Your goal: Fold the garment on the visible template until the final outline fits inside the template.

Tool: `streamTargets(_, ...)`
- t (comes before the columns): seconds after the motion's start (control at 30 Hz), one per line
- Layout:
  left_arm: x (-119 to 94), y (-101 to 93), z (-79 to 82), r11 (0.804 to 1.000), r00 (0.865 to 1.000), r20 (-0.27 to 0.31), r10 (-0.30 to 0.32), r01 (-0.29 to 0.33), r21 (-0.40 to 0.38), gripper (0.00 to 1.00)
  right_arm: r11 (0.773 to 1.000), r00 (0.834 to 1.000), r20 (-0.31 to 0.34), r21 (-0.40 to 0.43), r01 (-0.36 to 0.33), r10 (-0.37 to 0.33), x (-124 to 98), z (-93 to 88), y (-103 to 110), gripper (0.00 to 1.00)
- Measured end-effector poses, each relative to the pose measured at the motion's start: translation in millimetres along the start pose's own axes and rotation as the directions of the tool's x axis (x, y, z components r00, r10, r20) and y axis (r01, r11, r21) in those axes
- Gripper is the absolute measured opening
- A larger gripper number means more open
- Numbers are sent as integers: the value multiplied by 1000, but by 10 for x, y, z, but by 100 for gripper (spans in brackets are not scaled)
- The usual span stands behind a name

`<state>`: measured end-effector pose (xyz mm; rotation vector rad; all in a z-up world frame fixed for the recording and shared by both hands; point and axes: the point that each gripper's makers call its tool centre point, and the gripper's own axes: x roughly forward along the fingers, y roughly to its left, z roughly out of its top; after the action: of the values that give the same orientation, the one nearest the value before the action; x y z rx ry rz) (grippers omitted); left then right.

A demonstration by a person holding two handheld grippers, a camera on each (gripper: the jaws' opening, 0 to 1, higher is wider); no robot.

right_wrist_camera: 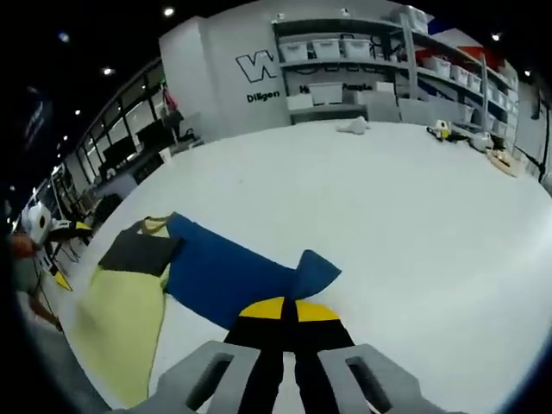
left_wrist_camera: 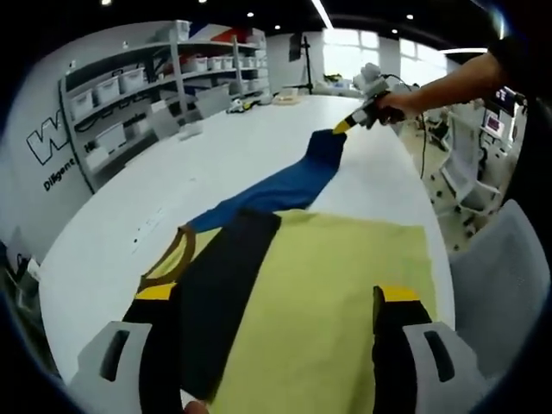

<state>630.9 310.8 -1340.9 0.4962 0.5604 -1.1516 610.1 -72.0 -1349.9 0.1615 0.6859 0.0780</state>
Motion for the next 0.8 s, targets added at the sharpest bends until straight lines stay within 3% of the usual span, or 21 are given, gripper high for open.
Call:
streamTargets(0.27, -188, 1, -56, 1000, 1000, 22, 21, -21, 1, 88, 997, 996, 53, -26, -74, 75, -91, 337, 430, 0)
streamTargets(0.8, -567, 80, -221, 996, 995, 52, 86, -85, -27, 88, 986, 977, 155, -100, -132, 147, -237, 1116, 1053, 0)
